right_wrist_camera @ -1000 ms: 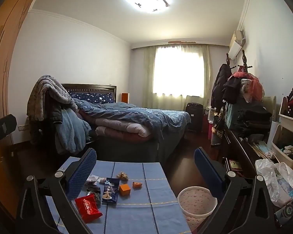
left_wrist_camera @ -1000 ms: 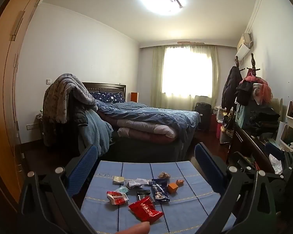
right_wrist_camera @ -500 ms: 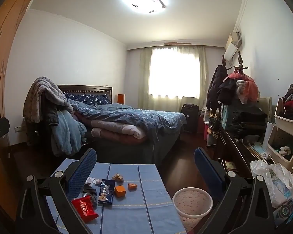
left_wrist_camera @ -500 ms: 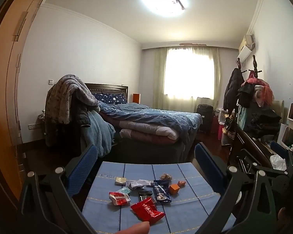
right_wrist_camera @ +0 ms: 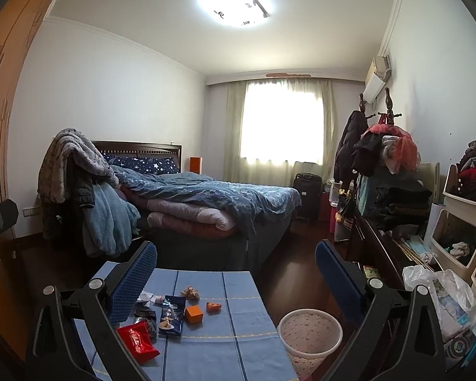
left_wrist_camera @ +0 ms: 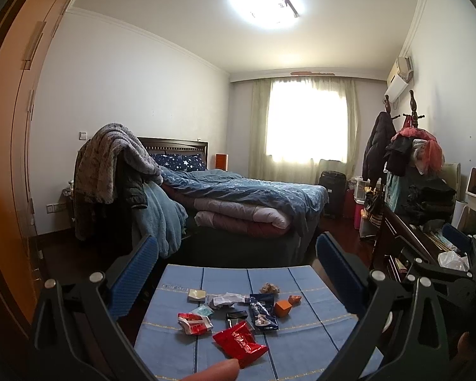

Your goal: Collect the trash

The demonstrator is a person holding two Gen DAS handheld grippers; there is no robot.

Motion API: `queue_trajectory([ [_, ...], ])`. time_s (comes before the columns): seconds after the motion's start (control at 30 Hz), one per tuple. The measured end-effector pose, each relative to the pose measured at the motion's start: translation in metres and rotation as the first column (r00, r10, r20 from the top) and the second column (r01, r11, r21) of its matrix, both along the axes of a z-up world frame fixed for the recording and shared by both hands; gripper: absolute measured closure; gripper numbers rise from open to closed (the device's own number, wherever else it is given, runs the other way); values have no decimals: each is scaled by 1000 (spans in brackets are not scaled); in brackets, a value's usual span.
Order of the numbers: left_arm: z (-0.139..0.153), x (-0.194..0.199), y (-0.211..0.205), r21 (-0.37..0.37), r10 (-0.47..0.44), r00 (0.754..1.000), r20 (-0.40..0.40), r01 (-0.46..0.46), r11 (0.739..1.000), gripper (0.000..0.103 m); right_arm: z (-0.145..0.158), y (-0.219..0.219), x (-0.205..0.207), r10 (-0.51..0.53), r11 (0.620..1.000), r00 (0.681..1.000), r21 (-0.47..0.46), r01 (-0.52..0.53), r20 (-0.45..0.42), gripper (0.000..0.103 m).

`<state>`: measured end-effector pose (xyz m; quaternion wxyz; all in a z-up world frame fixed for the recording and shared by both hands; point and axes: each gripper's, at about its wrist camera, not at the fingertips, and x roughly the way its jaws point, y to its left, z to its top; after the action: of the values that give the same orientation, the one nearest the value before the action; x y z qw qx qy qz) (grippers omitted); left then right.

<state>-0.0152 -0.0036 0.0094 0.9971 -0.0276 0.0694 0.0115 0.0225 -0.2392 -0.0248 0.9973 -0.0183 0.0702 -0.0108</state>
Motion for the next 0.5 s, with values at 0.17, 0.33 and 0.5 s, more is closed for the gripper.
queue_trajectory([
  [0.17,-1,0,0,2,2,1000,2,-2,1000,3,1,-2,-2,0,1000,1000,4,0,-1,3],
  [0.33,-3,0,1,0,2,1000,1,-2,1000,3,3,-2,-2,1,1000,1000,4,-1,2,3],
  [0.5,-2,1,1,1,0,1000,2,0,1000,3,3,-2,-2,1,1000,1000,8,-1,2,3],
])
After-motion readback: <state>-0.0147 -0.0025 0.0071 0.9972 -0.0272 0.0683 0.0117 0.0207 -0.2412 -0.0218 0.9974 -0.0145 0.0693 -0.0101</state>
